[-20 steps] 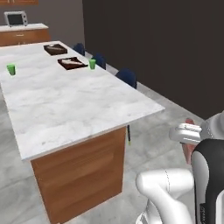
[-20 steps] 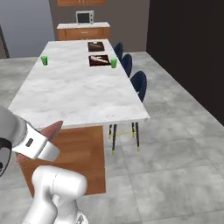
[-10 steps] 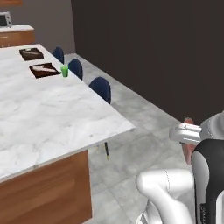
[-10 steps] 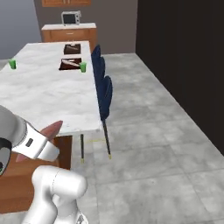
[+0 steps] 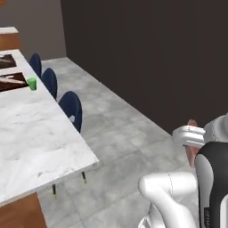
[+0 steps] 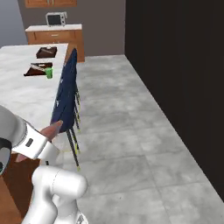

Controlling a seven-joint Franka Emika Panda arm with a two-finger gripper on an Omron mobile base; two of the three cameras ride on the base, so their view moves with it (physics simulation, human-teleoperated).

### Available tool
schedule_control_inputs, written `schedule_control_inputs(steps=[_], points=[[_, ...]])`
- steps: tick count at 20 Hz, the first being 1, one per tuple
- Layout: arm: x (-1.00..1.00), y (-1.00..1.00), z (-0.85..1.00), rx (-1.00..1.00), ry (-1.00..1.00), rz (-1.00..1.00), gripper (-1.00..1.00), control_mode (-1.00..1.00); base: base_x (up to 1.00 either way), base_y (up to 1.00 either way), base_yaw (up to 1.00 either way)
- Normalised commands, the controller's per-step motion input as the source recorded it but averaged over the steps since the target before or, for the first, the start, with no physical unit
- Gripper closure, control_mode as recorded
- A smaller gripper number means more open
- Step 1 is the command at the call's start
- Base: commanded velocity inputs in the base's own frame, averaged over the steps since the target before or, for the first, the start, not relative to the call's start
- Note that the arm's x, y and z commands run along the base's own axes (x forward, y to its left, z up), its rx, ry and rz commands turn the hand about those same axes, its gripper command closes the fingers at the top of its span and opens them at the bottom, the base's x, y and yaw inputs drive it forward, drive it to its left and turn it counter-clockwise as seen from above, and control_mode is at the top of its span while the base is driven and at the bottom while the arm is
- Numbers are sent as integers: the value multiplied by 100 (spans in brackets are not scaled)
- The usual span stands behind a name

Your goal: Gather the lime and eggplant from the fridge and place them on a tray on the dining counter. Then gather the steak and fish from the fridge and place them on the other tray.

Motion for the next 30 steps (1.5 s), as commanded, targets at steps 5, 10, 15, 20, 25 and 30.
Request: schedule_control_inputs(steps=[5, 10, 15, 20, 25, 30], points=[[0, 0, 0, 0, 0, 0, 100, 100, 100, -96, 3], [0, 0, 0, 0, 0, 0, 100, 100, 100, -62, 8], [0, 0, 0, 0, 0, 0, 100, 100, 100, -25, 17], [0, 0, 0, 0, 0, 0, 100, 100, 100, -3, 29], [0, 0, 0, 0, 0, 0, 100, 100, 100, -15, 36], [0, 0, 0, 0, 0, 0, 100, 100, 90, -48, 38]])
